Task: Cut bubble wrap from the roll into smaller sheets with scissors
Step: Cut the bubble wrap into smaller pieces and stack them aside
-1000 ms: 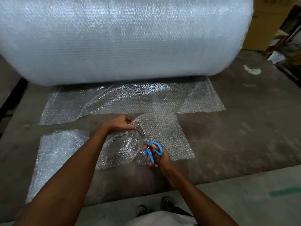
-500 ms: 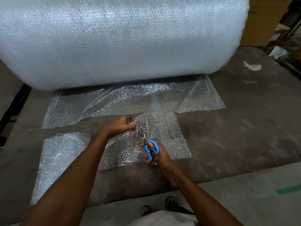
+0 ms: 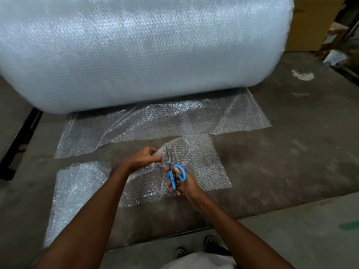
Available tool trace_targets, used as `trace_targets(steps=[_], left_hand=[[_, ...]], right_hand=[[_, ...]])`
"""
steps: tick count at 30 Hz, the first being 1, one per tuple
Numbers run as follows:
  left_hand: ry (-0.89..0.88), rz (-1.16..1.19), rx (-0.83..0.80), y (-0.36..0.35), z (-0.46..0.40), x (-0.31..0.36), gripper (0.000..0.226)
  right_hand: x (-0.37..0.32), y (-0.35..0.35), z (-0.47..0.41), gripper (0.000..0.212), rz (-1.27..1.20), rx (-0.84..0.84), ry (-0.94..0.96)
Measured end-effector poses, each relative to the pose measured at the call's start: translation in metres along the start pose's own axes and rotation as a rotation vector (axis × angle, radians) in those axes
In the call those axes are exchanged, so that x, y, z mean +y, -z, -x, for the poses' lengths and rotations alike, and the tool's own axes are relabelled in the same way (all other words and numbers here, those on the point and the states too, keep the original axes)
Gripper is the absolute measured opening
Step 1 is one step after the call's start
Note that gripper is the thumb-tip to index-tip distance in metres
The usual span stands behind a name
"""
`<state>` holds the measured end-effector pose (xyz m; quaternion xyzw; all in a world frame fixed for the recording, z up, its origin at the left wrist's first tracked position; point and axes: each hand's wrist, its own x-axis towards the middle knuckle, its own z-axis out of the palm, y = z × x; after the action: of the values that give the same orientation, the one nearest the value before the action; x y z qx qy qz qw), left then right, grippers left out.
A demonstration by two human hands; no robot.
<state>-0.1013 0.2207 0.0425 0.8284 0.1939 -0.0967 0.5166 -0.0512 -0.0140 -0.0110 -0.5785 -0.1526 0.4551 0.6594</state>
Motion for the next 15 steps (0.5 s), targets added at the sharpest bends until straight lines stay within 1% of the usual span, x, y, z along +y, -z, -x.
trace_targets(steps=[1,3,5,6,9,11,14,15], left_hand=[[-0.003,-0.002,-0.018,0.000,0.000,0.003,0.047],[-0.010,-0.018,-0.012,0.001,0.000,0.006,0.067],[0.005,-0.007,0.010,0.005,-0.004,0.002,0.080],[0.013,0.009,0.015,0.006,-0.006,0.001,0.078],[0.019,0.049,0.029,0.010,-0.009,0.000,0.055],[0.034,0.132,0.061,0.012,-0.011,0.001,0.046],[0.053,0.209,0.145,0.015,-0.014,-0.005,0.048],[0.062,0.210,0.146,0.015,-0.015,-0.007,0.048]], right_hand=[[-0.001,-0.001,-0.002,0.058,0.003,0.000,0.001],[-0.002,-0.002,-0.006,0.057,0.010,0.004,-0.004],[-0.002,-0.003,-0.010,0.054,0.022,0.005,-0.014],[-0.003,-0.004,-0.012,0.052,0.027,0.005,-0.016],[-0.006,-0.006,-0.014,0.047,0.044,-0.004,-0.007],[-0.007,-0.007,-0.014,0.043,0.059,-0.015,0.016],[-0.007,-0.008,-0.014,0.041,0.068,-0.002,0.038],[-0.007,-0.008,-0.015,0.039,0.078,0.005,0.039]])
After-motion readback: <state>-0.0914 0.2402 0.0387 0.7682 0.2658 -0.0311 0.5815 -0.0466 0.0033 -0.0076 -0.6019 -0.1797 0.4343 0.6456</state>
